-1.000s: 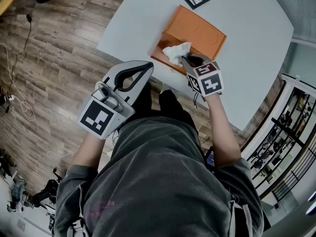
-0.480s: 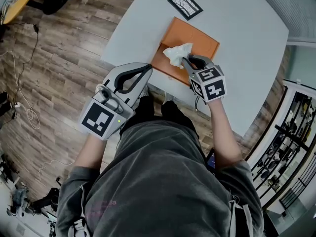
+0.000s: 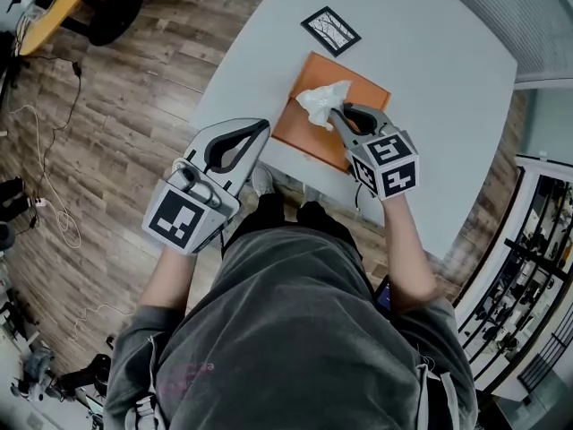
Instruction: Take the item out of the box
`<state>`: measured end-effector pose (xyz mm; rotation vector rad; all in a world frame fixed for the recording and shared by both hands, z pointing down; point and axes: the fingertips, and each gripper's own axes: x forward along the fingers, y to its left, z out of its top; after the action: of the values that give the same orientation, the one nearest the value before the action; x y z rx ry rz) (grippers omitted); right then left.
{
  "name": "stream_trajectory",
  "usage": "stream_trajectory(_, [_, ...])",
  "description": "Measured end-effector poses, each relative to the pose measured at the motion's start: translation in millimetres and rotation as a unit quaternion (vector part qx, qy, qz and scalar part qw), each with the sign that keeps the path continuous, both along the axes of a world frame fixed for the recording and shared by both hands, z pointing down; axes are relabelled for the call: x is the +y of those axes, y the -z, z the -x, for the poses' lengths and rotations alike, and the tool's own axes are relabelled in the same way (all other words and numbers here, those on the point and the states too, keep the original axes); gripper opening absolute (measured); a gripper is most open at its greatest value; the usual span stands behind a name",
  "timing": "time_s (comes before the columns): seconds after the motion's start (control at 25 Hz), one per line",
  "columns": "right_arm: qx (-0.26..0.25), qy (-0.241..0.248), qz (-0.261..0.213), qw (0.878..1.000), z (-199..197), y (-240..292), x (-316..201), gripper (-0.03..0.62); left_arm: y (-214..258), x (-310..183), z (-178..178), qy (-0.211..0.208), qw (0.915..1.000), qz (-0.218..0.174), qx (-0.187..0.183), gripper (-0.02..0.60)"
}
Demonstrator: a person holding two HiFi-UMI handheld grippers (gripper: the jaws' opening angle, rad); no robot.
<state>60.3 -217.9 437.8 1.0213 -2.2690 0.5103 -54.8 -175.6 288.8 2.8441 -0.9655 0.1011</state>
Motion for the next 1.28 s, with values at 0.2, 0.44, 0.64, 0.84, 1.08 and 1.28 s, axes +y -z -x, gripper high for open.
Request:
stream_trajectory(0.2, [-0.014,-0.002,-0.036,0.999,-3,36,-9,0.051,13,-5,-2,0.006,0.9999,-0.008,-0.002,0.012])
stream_trajectory(0.44, [-0.033,-0.001,-0.074,0.997,-3,72,-11,0.051,21,-2,-4,0.01,0.9998,-0.015,-0.007,0.012])
stream_trajectory(0.64, [-0.042,-0.001,-0.1,0.994,-4,97,-12,0.051,28,-2,-5,0.012,0.9997,-0.021,-0.008,0.012])
stream_trajectory(0.84, [-0.053,-0.008,-0.123,0.991,-10,114,-14,0.051,33,-3,-11,0.006,0.9995,-0.031,-0.009,0.012])
stream_trajectory(1.08, [-0.065,-0.017,-0.15,0.986,-15,134,-16,0.051,42,-5,-19,-0.003,0.9989,-0.045,-0.006,0.012])
stream_trajectory(1.28, [-0.076,-0.024,-0.175,0.981,-33,154,-15,0.051,48,-5,-40,-0.008,0.9988,-0.048,-0.006,0.012])
